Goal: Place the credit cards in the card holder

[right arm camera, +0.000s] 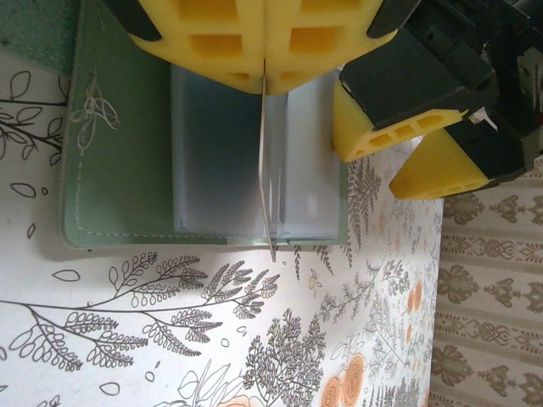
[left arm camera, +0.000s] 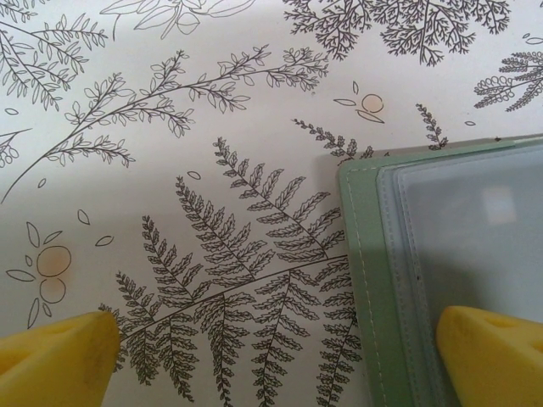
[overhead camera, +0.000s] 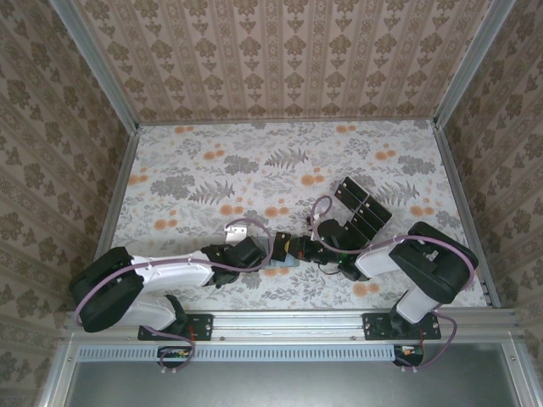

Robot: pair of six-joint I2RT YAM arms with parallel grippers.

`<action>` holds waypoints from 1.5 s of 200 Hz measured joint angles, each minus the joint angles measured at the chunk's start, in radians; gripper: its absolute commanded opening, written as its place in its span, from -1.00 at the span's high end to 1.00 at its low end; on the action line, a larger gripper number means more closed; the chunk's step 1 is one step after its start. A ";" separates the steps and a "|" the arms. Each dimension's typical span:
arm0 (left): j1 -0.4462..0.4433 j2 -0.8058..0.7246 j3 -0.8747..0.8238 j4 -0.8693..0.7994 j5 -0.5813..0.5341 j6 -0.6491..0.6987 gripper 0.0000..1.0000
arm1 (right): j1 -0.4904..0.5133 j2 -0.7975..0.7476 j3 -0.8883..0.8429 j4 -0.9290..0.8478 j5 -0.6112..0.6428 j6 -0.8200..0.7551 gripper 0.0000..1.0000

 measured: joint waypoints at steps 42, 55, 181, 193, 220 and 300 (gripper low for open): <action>0.000 0.000 0.000 -0.001 -0.004 -0.001 -1.00 | 0.000 0.039 0.000 0.045 -0.024 0.007 1.00; 0.000 0.000 0.000 -0.001 -0.005 -0.001 -0.99 | 0.000 0.049 0.000 0.057 -0.030 0.013 1.00; -0.008 -0.024 -0.011 -0.026 -0.011 -0.015 -0.99 | 0.000 0.053 -0.021 0.090 -0.045 0.029 1.00; -0.011 -0.036 -0.017 -0.032 -0.011 -0.016 -1.00 | 0.000 0.050 -0.021 0.082 -0.044 0.028 1.00; -0.014 -0.061 -0.033 -0.047 -0.011 -0.028 -0.99 | -0.005 0.030 -0.020 0.032 -0.037 0.017 1.00; -0.019 -0.140 -0.050 -0.053 -0.006 -0.014 -1.00 | -0.016 -0.012 -0.003 -0.078 -0.026 -0.029 1.00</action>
